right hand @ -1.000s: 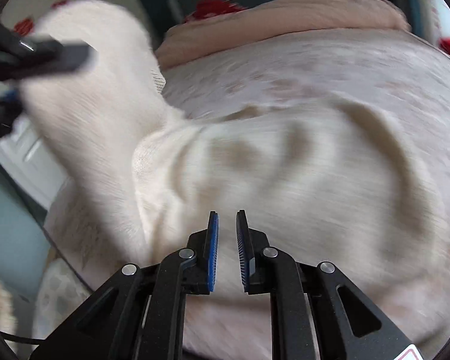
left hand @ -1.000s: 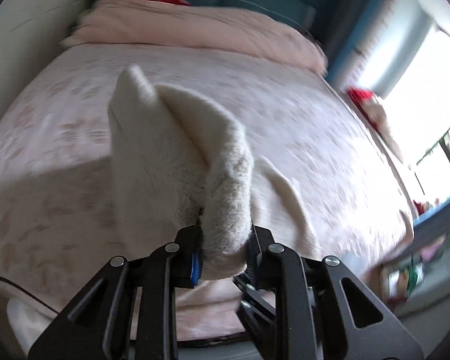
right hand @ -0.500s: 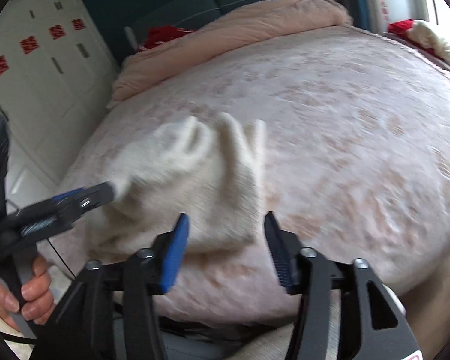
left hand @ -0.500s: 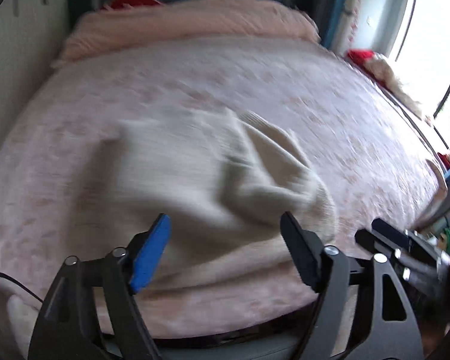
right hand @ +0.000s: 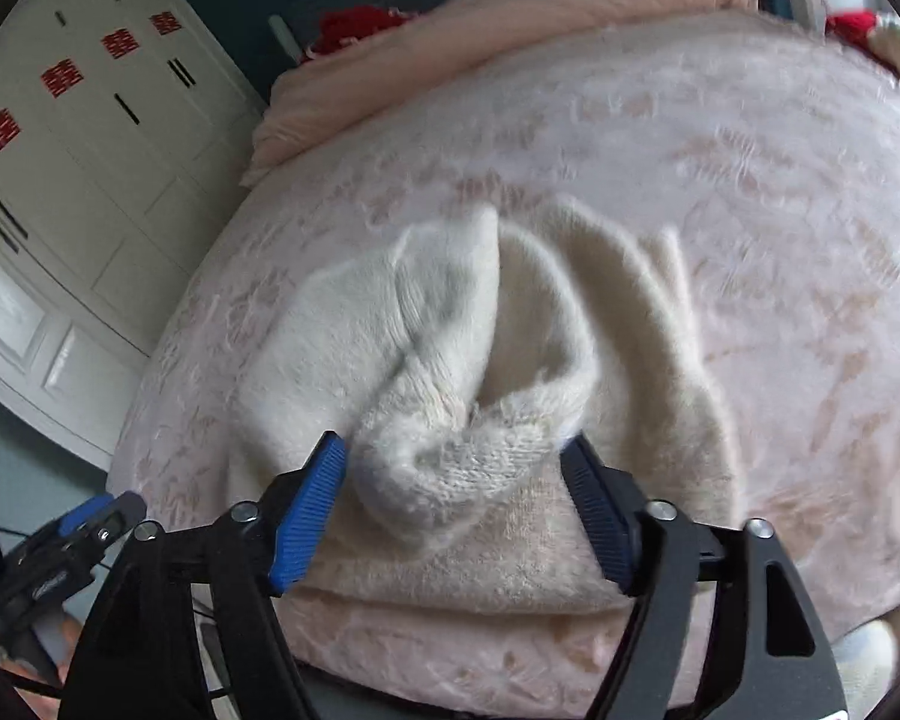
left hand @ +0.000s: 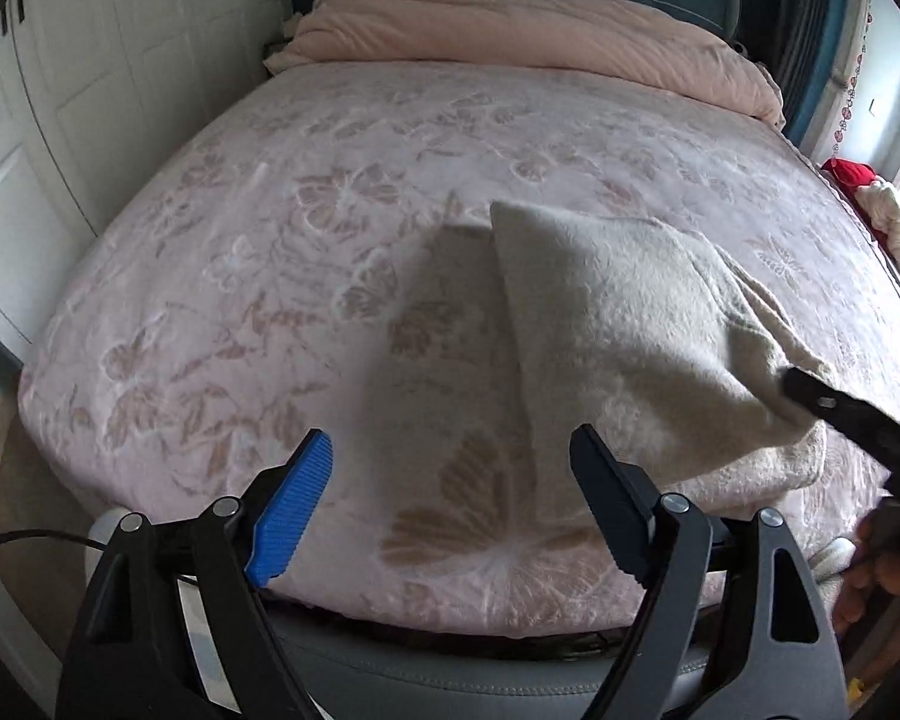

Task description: Fold small clothes

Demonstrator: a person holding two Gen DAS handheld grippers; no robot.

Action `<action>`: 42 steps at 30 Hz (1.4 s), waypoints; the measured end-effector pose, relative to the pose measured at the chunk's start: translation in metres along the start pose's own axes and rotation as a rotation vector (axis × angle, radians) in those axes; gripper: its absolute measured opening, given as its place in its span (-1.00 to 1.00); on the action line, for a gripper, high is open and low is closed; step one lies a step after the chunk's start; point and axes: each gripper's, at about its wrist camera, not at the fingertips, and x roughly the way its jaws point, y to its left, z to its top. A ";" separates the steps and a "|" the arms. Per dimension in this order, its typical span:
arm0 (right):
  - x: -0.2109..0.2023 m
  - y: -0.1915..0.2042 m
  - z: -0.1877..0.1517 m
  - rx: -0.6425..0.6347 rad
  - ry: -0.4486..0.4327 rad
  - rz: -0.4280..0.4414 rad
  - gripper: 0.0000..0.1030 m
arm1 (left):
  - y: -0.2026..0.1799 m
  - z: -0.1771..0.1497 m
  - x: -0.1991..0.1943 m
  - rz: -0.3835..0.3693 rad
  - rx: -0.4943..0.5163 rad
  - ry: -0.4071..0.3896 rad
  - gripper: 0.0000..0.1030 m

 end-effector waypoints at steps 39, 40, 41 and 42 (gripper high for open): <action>-0.076 -0.045 -0.008 0.086 -0.209 -0.003 -0.61 | -0.092 -0.017 0.054 -0.187 0.282 0.192 -0.63; -0.063 -0.052 -0.013 0.067 -0.166 -0.062 -0.60 | -0.093 -0.018 0.056 -0.182 0.279 0.197 -0.63; -0.040 -0.065 -0.021 0.078 -0.078 -0.098 -0.57 | -0.094 -0.020 0.059 -0.183 0.274 0.208 -0.62; -0.020 -0.080 -0.031 0.125 -0.006 -0.097 -0.53 | -0.095 -0.022 0.062 -0.177 0.270 0.218 -0.62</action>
